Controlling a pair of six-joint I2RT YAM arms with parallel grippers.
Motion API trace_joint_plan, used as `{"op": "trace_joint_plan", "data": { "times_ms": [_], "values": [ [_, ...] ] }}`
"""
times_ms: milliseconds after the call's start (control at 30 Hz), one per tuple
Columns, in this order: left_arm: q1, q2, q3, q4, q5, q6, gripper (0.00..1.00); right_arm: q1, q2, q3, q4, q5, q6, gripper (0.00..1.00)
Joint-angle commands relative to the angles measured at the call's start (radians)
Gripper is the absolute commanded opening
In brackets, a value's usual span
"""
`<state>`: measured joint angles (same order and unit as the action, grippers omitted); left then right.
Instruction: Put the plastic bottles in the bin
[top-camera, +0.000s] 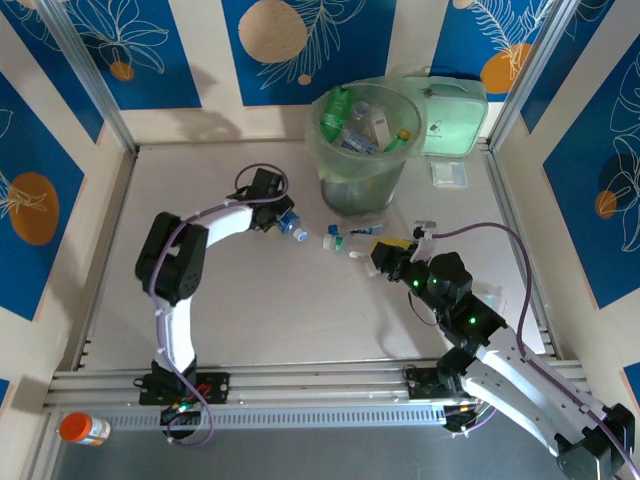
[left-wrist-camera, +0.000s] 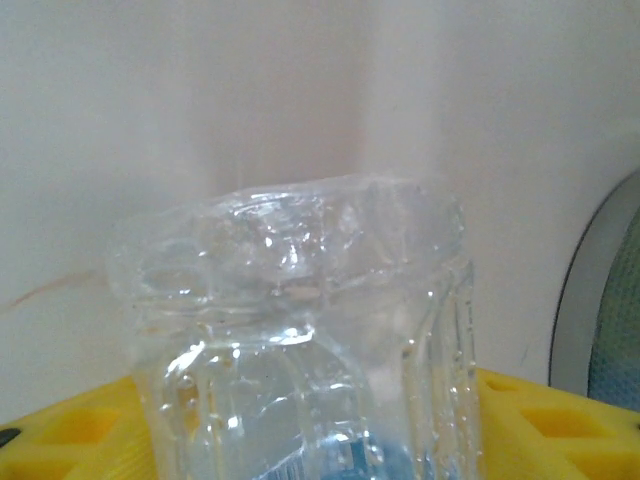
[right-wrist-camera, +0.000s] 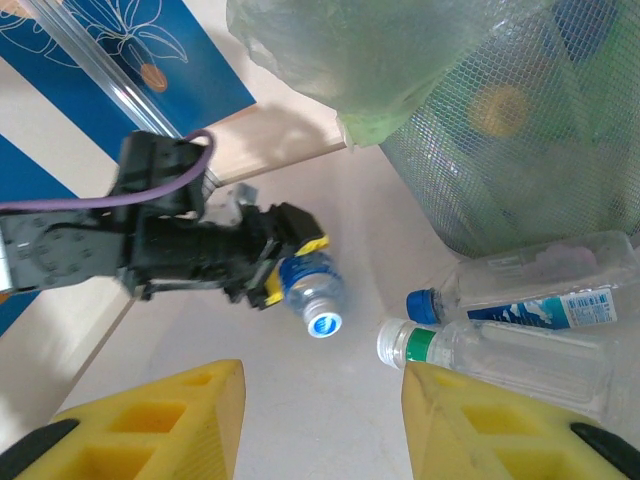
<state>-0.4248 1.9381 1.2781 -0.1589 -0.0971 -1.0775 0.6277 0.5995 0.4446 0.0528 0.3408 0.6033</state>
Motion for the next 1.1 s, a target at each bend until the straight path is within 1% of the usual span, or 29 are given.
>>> {"op": "trace_joint_plan", "data": {
  "times_ms": [0, 33, 100, 200, 267, 367, 433, 500, 567, 667, 733, 833, 867, 933, 1000, 1067],
  "values": [
    [0.005, -0.207, -0.132, 0.054, 0.034, 0.039, 0.62, -0.004, 0.004, -0.002, 0.017, 0.002, 0.001, 0.46],
    [0.000, -0.276, -0.199, 0.085, 0.051, 0.047, 0.62, -0.003, 0.011, 0.000, 0.021, -0.005, 0.000, 0.46],
    [-0.019, -0.416, -0.316, 0.121, 0.045, 0.093, 0.62, -0.002, 0.031, 0.005, 0.024, -0.021, 0.001, 0.46],
    [-0.069, -0.616, -0.460, 0.152, 0.019, 0.207, 0.62, 0.003, 0.070, 0.012, 0.039, -0.047, 0.000, 0.46],
    [-0.104, -0.720, -0.549, 0.224, 0.049, 0.298, 0.62, 0.007, 0.102, 0.019, 0.046, -0.061, 0.000, 0.46],
    [-0.159, -0.855, -0.673, 0.336, 0.073, 0.409, 0.60, 0.013, 0.147, 0.032, 0.059, -0.099, -0.005, 0.46],
    [-0.184, -0.932, -0.776, 0.462, 0.091, 0.429, 0.59, 0.019, 0.178, 0.036, 0.082, -0.139, -0.021, 0.47],
    [-0.193, -0.978, -0.863, 0.597, 0.134, 0.419, 0.58, 0.026, 0.206, 0.044, 0.098, -0.171, -0.034, 0.47],
    [-0.196, -0.998, -0.909, 0.670, 0.166, 0.404, 0.58, 0.036, 0.234, 0.052, 0.116, -0.217, -0.049, 0.48],
    [-0.202, -0.999, -0.964, 0.815, 0.237, 0.419, 0.58, 0.057, 0.280, 0.068, 0.147, -0.294, -0.075, 0.50],
    [-0.205, -0.983, -1.010, 0.945, 0.259, 0.414, 0.57, 0.079, 0.315, 0.082, 0.165, -0.334, -0.089, 0.52],
    [-0.205, -0.936, -1.027, 1.056, 0.313, 0.386, 0.57, 0.098, 0.366, 0.094, 0.203, -0.411, -0.098, 0.55],
    [-0.207, -0.919, -1.027, 1.085, 0.336, 0.379, 0.57, 0.099, 0.382, 0.099, 0.216, -0.442, -0.096, 0.57],
    [-0.210, -0.871, -1.034, 1.162, 0.361, 0.347, 0.57, 0.105, 0.415, 0.103, 0.258, -0.525, -0.084, 0.64],
    [-0.209, -0.827, -1.041, 1.247, 0.385, 0.324, 0.56, 0.112, 0.434, 0.100, 0.292, -0.565, -0.072, 0.69],
    [-0.210, -0.800, -1.042, 1.288, 0.399, 0.310, 0.56, 0.115, 0.443, 0.097, 0.324, -0.604, -0.061, 0.75]
  ]
}}
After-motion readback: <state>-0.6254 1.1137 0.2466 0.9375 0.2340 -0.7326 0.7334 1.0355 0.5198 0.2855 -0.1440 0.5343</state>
